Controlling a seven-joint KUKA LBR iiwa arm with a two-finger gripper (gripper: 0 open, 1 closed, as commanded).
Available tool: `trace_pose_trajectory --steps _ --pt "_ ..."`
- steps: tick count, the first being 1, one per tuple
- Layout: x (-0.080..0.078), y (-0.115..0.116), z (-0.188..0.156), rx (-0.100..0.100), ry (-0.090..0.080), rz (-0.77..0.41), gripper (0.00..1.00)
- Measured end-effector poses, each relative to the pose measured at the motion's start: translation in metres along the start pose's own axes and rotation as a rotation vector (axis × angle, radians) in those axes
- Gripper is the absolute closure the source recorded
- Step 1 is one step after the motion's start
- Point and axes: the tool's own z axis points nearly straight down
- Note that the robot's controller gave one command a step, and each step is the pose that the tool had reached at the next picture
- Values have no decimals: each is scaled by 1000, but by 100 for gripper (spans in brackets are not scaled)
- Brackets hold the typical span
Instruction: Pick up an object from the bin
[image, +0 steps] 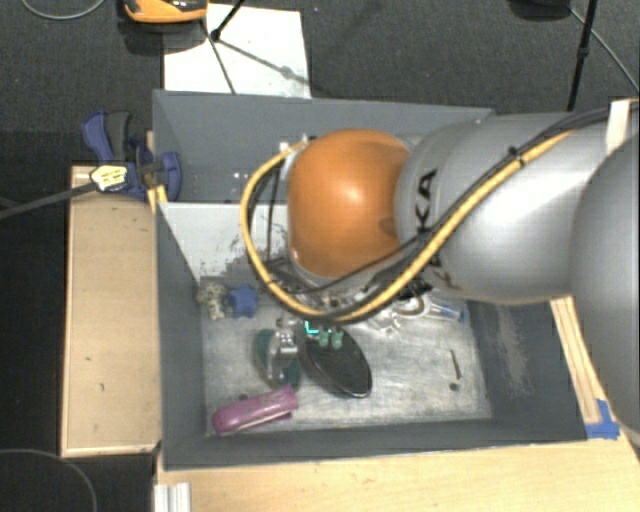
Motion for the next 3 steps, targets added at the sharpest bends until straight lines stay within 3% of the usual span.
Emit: trace_pose_trajectory --steps 1,2,3 --pt "-33 -57 130 0 -3 -150 0" --pt "-33 -55 126 -2 -6 -148 100" --pt "-19 -53 -30 -1 -15 -178 100"
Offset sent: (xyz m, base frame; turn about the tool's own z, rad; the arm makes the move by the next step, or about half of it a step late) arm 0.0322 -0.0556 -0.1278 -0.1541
